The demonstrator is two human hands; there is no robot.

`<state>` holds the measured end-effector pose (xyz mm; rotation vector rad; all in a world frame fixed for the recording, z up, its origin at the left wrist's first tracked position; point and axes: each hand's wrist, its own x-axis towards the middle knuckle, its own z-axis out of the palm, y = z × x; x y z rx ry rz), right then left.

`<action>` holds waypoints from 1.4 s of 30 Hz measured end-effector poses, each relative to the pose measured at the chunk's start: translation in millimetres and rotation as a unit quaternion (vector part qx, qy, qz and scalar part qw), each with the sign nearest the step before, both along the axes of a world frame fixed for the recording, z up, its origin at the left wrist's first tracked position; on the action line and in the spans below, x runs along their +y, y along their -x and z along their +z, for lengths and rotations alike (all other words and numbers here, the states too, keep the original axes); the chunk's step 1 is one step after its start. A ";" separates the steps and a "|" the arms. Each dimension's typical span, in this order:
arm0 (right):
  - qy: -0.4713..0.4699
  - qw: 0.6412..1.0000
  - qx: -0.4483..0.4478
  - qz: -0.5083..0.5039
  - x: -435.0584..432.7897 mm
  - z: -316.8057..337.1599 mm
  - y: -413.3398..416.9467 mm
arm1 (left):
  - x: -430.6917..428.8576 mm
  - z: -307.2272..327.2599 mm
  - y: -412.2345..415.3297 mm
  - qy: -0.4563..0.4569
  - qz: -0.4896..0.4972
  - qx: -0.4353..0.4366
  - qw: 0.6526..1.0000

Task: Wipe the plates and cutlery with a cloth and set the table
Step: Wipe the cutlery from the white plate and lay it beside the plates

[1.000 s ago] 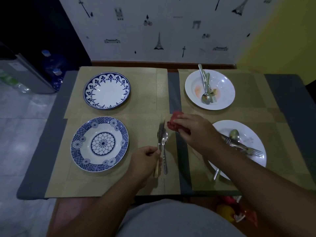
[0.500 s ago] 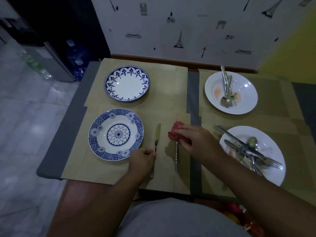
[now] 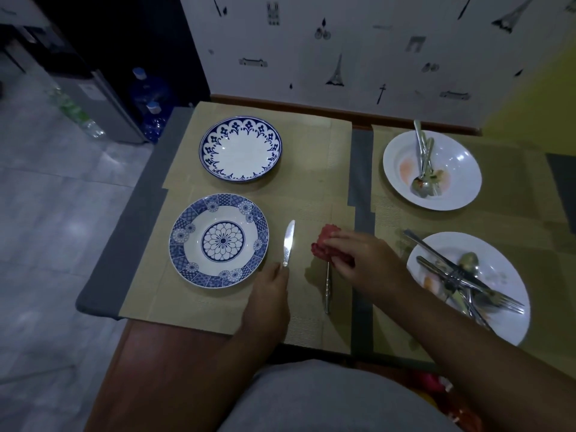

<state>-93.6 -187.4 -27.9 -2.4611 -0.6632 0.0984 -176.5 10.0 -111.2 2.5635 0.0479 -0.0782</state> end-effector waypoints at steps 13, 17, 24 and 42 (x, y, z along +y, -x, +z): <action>-0.010 1.000 -0.006 -0.008 -3.7 5.4 4.6 | -5.6 4.6 -6.7 -0.016 -0.071 -0.014 0.997; 0.003 0.999 -0.009 -0.040 -24.6 12.9 8.6 | -32.7 26.1 -23.0 0.036 -0.107 -0.052 0.992; 0.010 0.990 -0.038 -0.137 -93.1 19.2 26.8 | -104.9 50.1 -48.8 0.078 -0.162 -0.036 0.983; 0.002 0.959 0.027 -0.283 -226.3 12.9 84.2 | -248.2 65.2 -33.3 0.020 -0.177 0.214 0.961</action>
